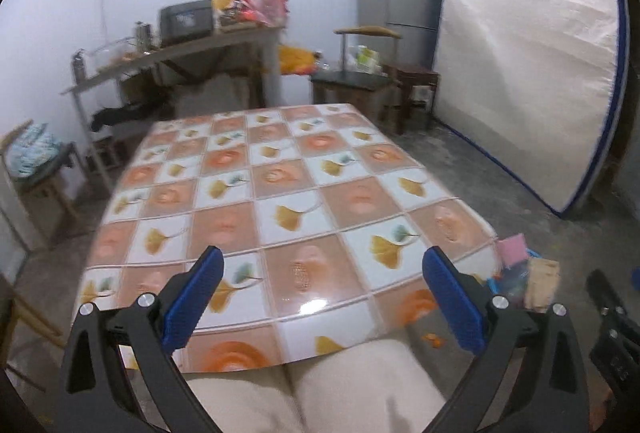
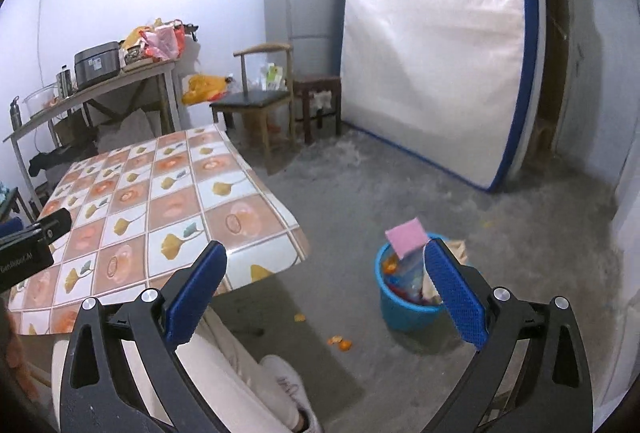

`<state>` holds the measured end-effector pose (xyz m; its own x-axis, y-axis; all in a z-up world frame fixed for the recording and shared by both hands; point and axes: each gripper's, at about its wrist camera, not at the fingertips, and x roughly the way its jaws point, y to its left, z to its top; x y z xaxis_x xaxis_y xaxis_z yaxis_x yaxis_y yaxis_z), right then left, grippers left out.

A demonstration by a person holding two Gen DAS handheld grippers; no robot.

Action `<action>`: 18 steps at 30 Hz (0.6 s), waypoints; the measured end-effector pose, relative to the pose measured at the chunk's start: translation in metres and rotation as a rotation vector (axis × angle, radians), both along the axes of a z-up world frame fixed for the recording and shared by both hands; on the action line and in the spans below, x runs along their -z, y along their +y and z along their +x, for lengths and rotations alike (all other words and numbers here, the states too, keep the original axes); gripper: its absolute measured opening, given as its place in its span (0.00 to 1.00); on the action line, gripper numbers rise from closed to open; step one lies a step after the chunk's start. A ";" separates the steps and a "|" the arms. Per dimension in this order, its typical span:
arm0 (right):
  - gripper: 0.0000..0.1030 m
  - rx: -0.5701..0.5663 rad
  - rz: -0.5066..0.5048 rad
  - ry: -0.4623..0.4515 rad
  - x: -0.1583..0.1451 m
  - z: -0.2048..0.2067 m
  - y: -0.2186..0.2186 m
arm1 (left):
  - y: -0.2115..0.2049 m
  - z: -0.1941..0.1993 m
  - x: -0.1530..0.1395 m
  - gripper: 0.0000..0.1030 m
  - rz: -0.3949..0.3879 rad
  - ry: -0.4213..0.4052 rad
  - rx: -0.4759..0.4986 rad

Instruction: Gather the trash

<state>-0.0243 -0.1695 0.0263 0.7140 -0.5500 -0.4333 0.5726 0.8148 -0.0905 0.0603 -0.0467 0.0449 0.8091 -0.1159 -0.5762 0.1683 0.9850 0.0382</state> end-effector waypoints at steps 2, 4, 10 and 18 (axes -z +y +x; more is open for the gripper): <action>0.92 -0.009 -0.020 -0.013 -0.001 -0.005 0.009 | 0.005 -0.002 0.000 0.95 0.017 -0.004 -0.019; 0.92 -0.009 -0.036 -0.003 -0.001 -0.007 0.013 | 0.009 -0.004 0.002 0.95 0.050 0.003 -0.048; 0.92 0.014 -0.021 0.091 0.010 -0.008 0.014 | 0.003 -0.021 0.019 0.95 0.154 0.018 -0.045; 0.92 0.054 -0.011 0.128 0.020 -0.014 0.010 | -0.007 -0.019 0.031 0.95 0.183 0.071 -0.003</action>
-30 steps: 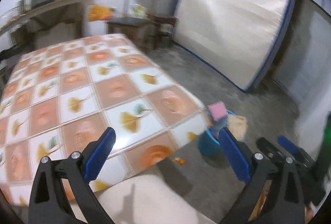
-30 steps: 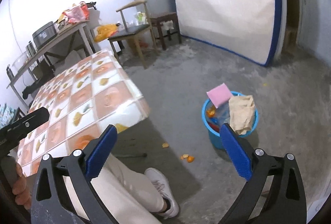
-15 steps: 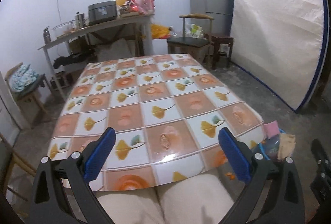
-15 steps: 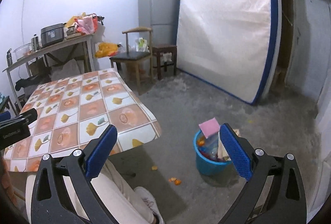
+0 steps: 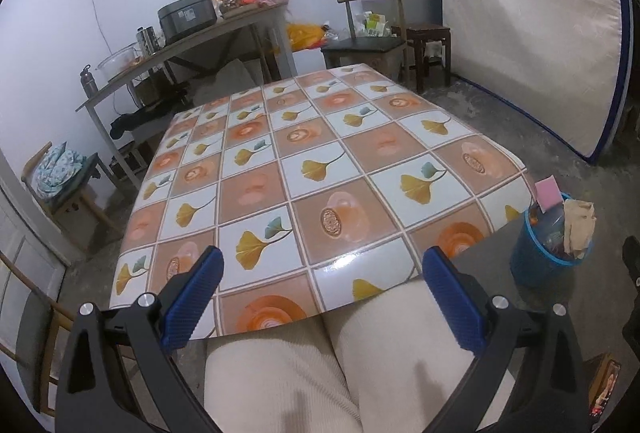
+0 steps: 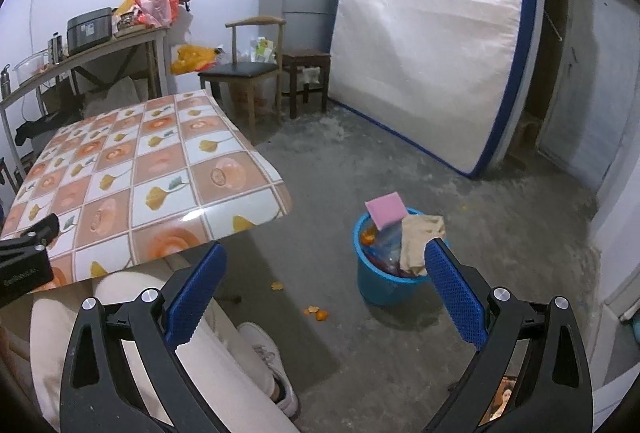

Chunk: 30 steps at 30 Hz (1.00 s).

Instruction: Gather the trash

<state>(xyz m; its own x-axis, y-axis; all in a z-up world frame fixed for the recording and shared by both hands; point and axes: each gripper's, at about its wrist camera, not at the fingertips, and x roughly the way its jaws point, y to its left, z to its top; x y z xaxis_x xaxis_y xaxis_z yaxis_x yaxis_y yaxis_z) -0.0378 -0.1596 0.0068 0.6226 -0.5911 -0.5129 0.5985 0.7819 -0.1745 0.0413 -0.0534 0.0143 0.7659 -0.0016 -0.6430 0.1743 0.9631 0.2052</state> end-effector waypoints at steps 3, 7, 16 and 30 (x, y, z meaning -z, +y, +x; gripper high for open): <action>0.92 0.016 0.004 -0.001 0.000 -0.002 -0.004 | -0.002 0.001 0.002 0.95 -0.003 0.009 0.010; 0.92 0.025 0.006 0.005 0.002 -0.002 -0.007 | -0.005 0.005 0.004 0.95 -0.009 0.030 0.012; 0.92 0.052 0.012 0.003 0.002 -0.004 -0.013 | -0.006 0.010 0.004 0.95 -0.044 0.048 0.006; 0.92 0.046 0.015 -0.002 0.002 -0.003 -0.014 | -0.004 0.011 0.000 0.95 -0.061 0.050 -0.005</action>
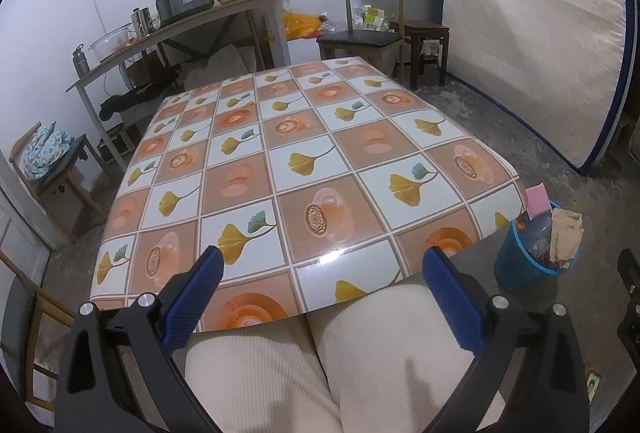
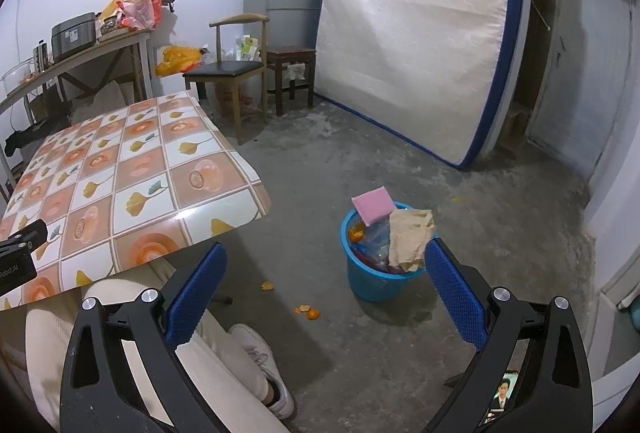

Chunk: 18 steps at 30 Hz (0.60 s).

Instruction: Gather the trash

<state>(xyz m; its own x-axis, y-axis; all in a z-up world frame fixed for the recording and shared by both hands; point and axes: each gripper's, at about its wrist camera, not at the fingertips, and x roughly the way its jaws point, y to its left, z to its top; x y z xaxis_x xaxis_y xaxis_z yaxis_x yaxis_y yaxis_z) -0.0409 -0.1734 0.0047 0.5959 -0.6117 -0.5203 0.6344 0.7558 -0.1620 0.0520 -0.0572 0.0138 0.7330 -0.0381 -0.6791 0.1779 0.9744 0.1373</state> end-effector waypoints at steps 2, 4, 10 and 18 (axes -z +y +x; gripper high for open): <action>0.92 0.000 -0.002 0.001 0.000 0.000 0.000 | 0.001 0.000 0.001 0.95 0.000 0.001 0.000; 0.92 0.001 -0.003 0.001 0.000 0.000 -0.001 | 0.001 -0.001 0.000 0.95 -0.003 0.002 -0.004; 0.92 0.001 -0.004 0.001 -0.001 0.000 0.000 | 0.003 -0.001 0.000 0.95 -0.005 0.001 -0.007; 0.92 -0.003 -0.005 0.002 -0.001 0.002 0.003 | 0.005 -0.003 0.001 0.95 -0.010 0.004 -0.017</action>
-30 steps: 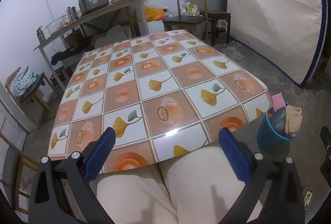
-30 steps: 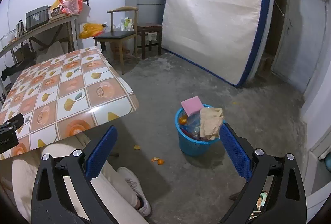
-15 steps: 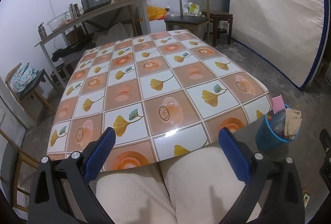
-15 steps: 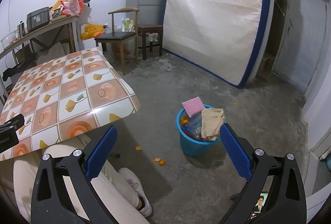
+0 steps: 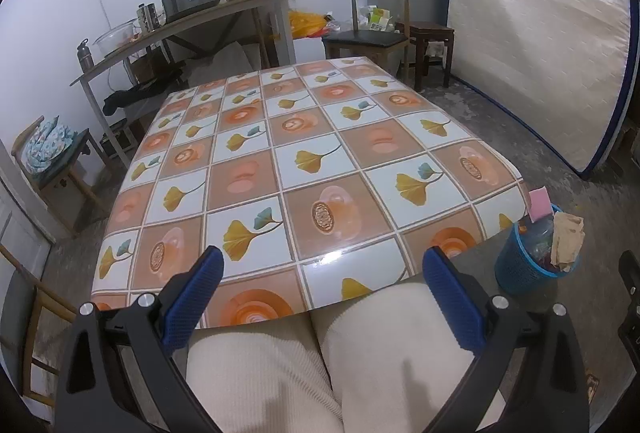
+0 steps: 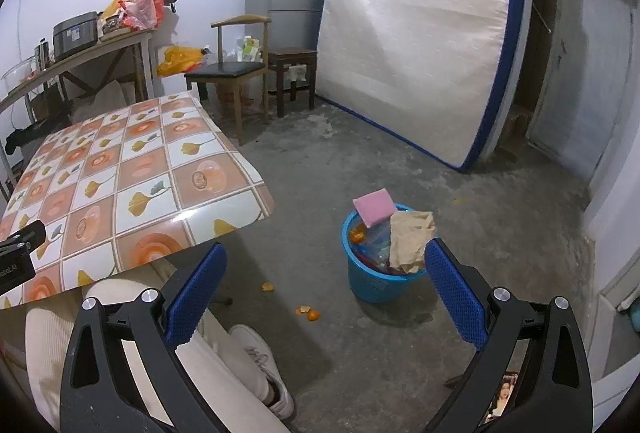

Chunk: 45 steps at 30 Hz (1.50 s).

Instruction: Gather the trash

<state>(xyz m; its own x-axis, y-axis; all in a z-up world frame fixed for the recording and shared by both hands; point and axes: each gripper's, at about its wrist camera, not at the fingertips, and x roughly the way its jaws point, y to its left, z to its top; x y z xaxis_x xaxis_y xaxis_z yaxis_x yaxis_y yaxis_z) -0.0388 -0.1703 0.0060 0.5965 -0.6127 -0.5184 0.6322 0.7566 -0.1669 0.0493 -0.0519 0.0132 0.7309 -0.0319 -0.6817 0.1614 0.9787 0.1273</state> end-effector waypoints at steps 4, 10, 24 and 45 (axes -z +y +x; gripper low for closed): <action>0.92 -0.006 0.000 0.005 0.000 0.003 0.002 | 0.002 0.000 0.001 0.95 -0.002 0.006 -0.005; 0.92 -0.006 0.000 0.005 0.000 0.004 0.003 | 0.002 0.002 0.004 0.95 -0.005 0.022 -0.012; 0.92 -0.006 -0.001 0.006 0.001 0.004 0.004 | 0.002 0.003 0.007 0.95 -0.005 0.030 -0.013; 0.92 -0.011 -0.002 0.009 0.002 0.004 0.004 | 0.004 0.004 0.010 0.95 -0.008 0.042 -0.016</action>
<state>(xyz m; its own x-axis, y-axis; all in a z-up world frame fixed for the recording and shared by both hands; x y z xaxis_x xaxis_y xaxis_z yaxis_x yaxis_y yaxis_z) -0.0345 -0.1664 0.0035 0.5985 -0.6074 -0.5224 0.6227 0.7630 -0.1737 0.0531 -0.0475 0.0032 0.7020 -0.0257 -0.7118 0.1506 0.9821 0.1130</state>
